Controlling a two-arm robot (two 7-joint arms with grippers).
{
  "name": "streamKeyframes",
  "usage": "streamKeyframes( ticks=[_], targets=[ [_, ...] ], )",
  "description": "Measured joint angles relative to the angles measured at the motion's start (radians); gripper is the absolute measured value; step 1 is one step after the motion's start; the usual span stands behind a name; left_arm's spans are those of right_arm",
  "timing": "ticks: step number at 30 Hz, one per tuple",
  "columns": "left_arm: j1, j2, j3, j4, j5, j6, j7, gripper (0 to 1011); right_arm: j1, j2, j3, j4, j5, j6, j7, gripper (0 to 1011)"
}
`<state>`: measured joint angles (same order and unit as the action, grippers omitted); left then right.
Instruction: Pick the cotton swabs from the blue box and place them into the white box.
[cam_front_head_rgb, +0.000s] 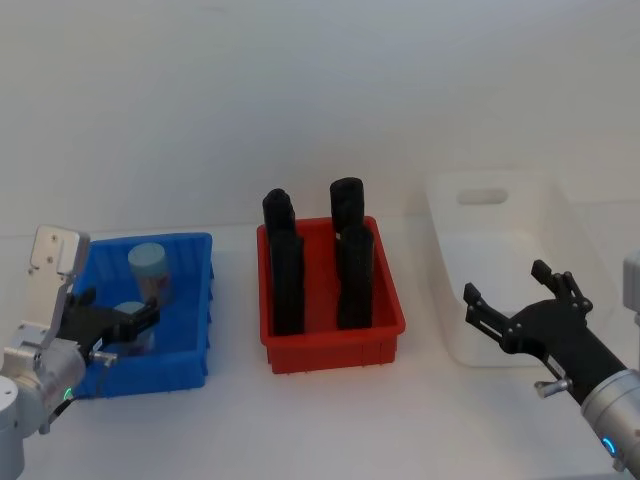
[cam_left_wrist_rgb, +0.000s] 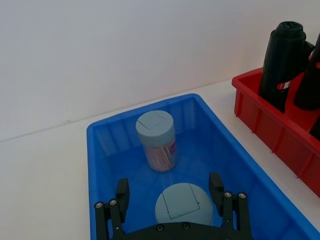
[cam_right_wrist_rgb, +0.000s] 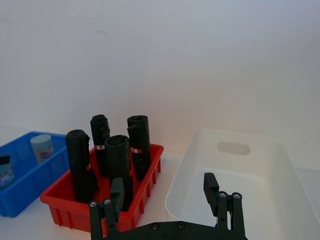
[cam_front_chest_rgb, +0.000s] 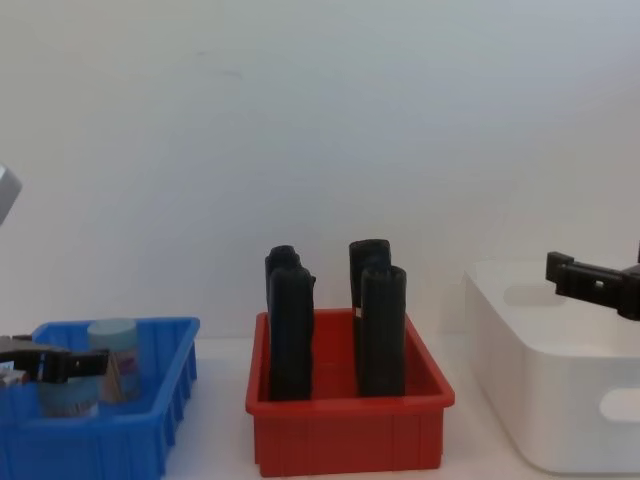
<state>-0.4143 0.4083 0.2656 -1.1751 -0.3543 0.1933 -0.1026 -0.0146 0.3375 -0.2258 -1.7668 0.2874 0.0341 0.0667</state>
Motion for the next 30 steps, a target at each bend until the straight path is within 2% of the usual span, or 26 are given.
streamKeyframes(
  ticks=[15,23,27,30],
  targets=[
    [0.001,0.002,-0.011,0.025,-0.038,0.025,-0.049,985,0.0,0.0,0.0,0.0,0.0,0.0,0.0,1002],
    [0.001,0.0,-0.012,0.032,-0.052,0.028,-0.073,810,0.0,0.0,0.0,0.0,0.0,0.0,0.0,1002],
    [0.006,0.0,-0.012,0.025,-0.056,0.028,-0.078,672,0.0,0.0,0.0,0.0,0.0,0.0,0.0,1002],
    [0.01,0.002,-0.013,0.012,-0.057,0.029,-0.08,671,0.0,0.0,0.0,0.0,0.0,0.0,0.0,1002]
  ],
)
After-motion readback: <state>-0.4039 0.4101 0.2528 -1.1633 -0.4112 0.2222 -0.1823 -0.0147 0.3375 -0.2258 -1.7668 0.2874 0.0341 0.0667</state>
